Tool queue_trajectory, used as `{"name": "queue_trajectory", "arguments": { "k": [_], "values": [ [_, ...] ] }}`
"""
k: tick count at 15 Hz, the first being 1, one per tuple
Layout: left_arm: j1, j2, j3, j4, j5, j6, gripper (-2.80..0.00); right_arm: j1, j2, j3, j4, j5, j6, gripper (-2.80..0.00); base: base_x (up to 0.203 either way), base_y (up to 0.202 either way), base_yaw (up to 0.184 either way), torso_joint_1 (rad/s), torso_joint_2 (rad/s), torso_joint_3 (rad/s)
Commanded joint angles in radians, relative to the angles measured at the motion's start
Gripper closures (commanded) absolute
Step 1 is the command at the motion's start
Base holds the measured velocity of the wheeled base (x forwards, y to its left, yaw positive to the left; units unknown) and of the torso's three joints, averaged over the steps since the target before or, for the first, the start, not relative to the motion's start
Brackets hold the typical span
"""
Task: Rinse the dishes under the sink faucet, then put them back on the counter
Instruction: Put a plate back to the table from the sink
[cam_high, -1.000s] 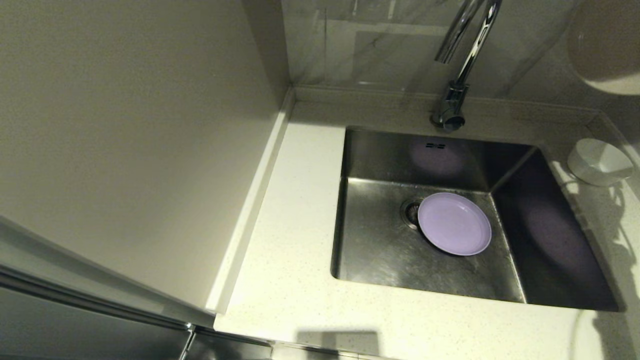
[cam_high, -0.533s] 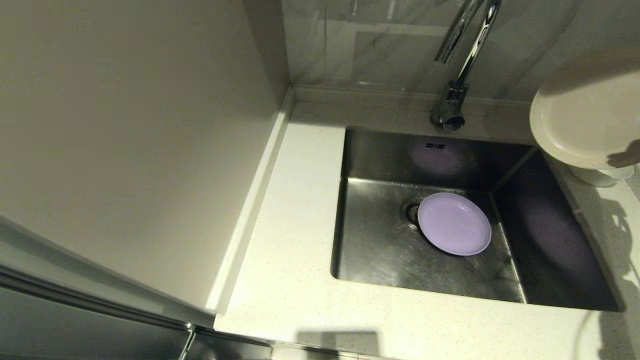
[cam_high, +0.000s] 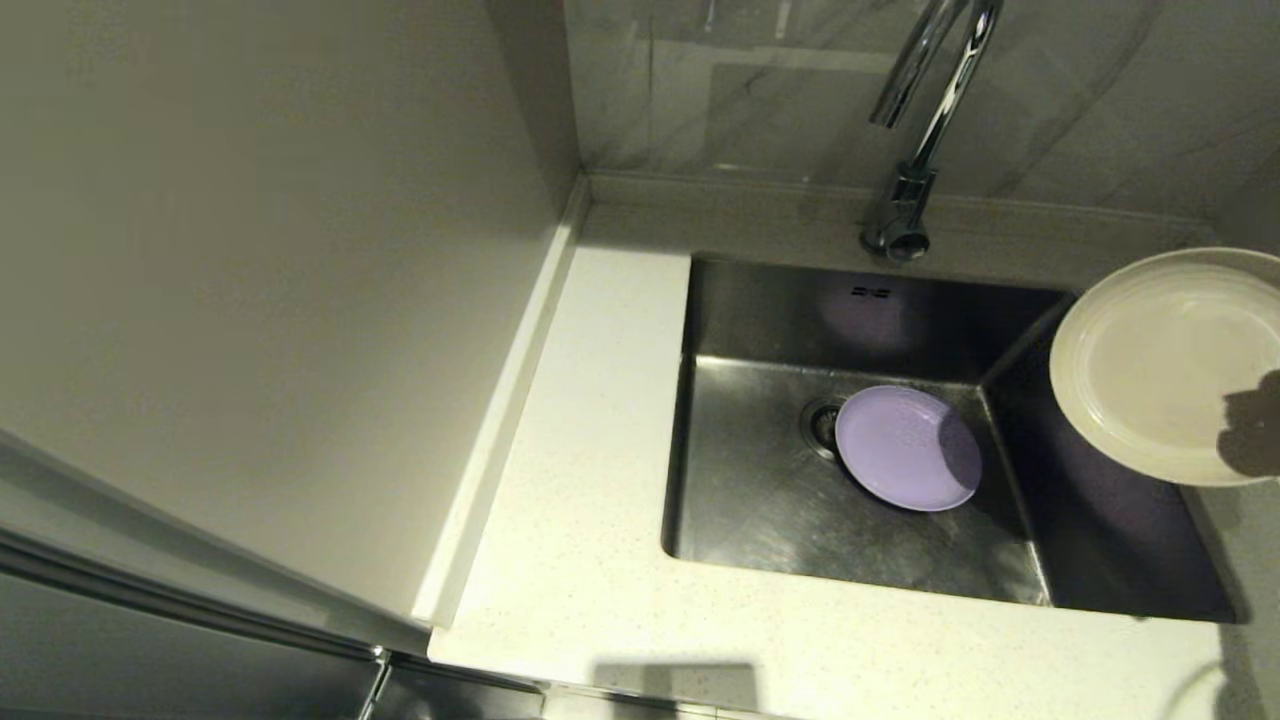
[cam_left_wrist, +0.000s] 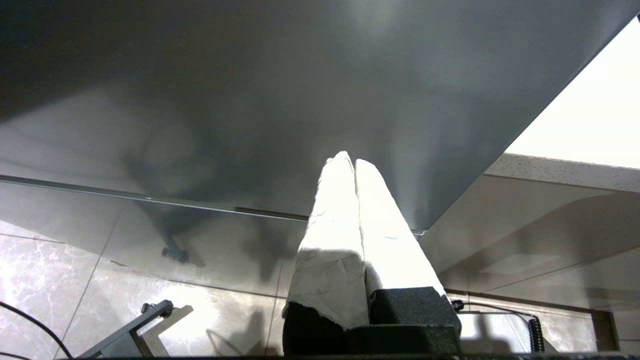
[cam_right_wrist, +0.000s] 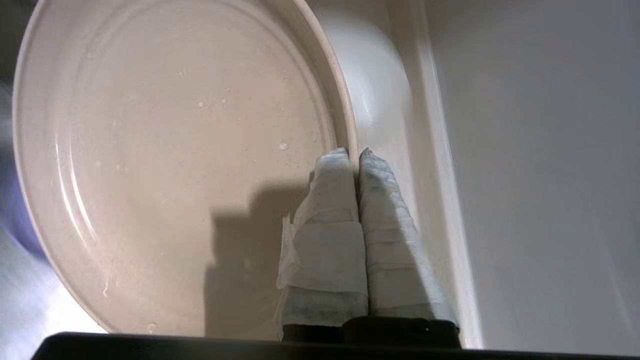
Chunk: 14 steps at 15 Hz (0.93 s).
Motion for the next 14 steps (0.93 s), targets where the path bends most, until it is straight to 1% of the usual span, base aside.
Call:
{"name": "queue_trajectory", "arguments": {
  "k": [1, 2, 4, 7, 11, 14],
  "values": [
    [0.001, -0.003, 0.000, 0.000, 0.000, -0.001, 0.00, -0.062, -0.004, 0.057, 0.030, 0.003, -0.036, 0.00, 0.000, 0.000, 0.000, 0.000, 0.00, 0.000],
    [0.001, -0.003, 0.000, 0.000, 0.000, -0.001, 0.00, -0.092, -0.001, 0.090, 0.034, 0.003, -0.060, 0.00, 0.000, 0.000, 0.000, 0.000, 0.00, 0.000],
    [0.001, -0.003, 0.000, 0.000, 0.000, -0.001, 0.00, -0.143, 0.014, 0.127, 0.036, 0.003, -0.081, 0.00, 0.000, 0.000, 0.000, 0.000, 0.00, 0.000],
    [0.001, -0.003, 0.000, 0.000, 0.000, -0.001, 0.00, -0.197, 0.060, 0.130, 0.034, 0.005, -0.133, 0.00, 0.000, 0.000, 0.000, 0.000, 0.00, 0.000],
    [0.001, -0.003, 0.000, 0.000, 0.000, -0.001, 0.00, -0.215, 0.149, 0.070, 0.034, -0.003, -0.148, 0.00, 0.000, 0.000, 0.000, 0.000, 0.00, 0.000],
    [0.001, -0.003, 0.000, 0.000, 0.000, -0.001, 0.00, -0.215, 0.217, 0.000, 0.037, -0.048, -0.148, 0.00, 0.000, 0.000, 0.000, 0.000, 0.00, 0.000]
  ]
}}
